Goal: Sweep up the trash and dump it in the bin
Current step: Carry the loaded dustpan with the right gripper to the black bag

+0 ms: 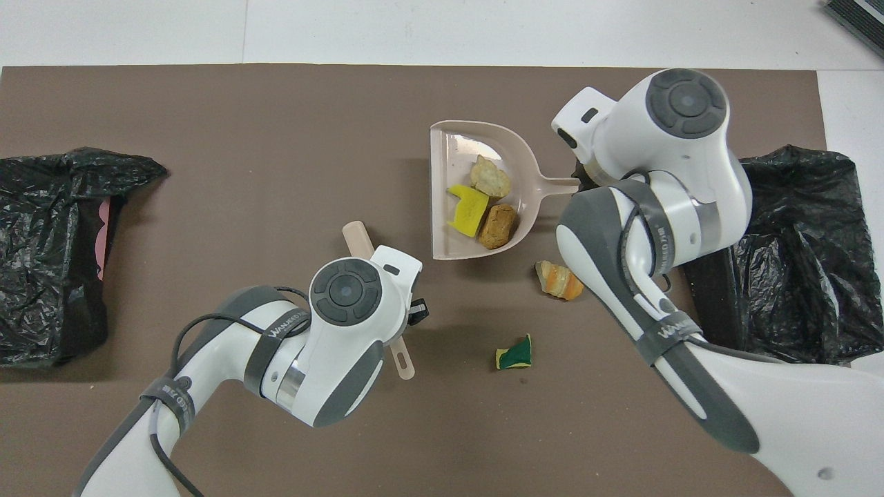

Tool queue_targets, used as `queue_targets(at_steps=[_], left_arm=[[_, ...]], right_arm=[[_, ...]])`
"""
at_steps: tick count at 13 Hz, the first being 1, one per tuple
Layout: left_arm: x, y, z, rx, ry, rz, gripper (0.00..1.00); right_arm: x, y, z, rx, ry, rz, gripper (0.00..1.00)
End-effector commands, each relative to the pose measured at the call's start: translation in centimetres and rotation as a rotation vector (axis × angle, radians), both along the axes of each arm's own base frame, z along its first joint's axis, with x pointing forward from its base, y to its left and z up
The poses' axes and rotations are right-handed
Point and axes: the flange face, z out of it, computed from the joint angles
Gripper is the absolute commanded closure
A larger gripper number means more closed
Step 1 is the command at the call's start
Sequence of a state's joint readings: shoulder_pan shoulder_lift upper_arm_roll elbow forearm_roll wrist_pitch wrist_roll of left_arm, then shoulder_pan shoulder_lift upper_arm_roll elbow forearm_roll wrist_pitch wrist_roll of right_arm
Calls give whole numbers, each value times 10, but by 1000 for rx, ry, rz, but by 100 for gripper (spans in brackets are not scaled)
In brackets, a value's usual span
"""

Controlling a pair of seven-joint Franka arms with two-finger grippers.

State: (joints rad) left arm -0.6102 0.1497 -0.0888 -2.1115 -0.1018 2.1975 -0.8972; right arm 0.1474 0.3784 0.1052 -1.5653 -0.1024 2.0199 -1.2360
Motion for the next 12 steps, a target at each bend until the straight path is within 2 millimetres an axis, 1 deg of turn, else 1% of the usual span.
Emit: queue_targets(at_steps=[1,4,5,6,7,8,9,10,11,12], left_arm=[[-60,-10,6,33,-5,-101,100],[-110,-28,6,34,-3,-166,100],[-125,-36,7,33,0,-157,100],[-136,-43,6,36,2,-137,100],[-145,-49,4,41,5,-145,100],[-153,-51,-5,53,18,-157,100],[-154,-50,-15,62,36,-155,100],[-152,-47,-21,68,48,-165,94],[-145,-46,-18,59,45,-185,53],[-128,-40,-10,37,36,-226,32]], right_arm=[[-10,-63,40,27,-2,-54,100],[-26,-128,87,16,-13,-79,100],[-33,-152,99,10,-9,-103,100],[-41,-173,110,6,-5,-108,100],[-49,-194,118,4,10,-119,100],[-56,-218,121,3,33,-126,100],[-60,-242,121,1,44,-121,100],[-66,-265,123,-4,42,-136,100],[-72,-287,122,-14,49,-165,100],[-80,-302,121,-39,49,-187,100]])
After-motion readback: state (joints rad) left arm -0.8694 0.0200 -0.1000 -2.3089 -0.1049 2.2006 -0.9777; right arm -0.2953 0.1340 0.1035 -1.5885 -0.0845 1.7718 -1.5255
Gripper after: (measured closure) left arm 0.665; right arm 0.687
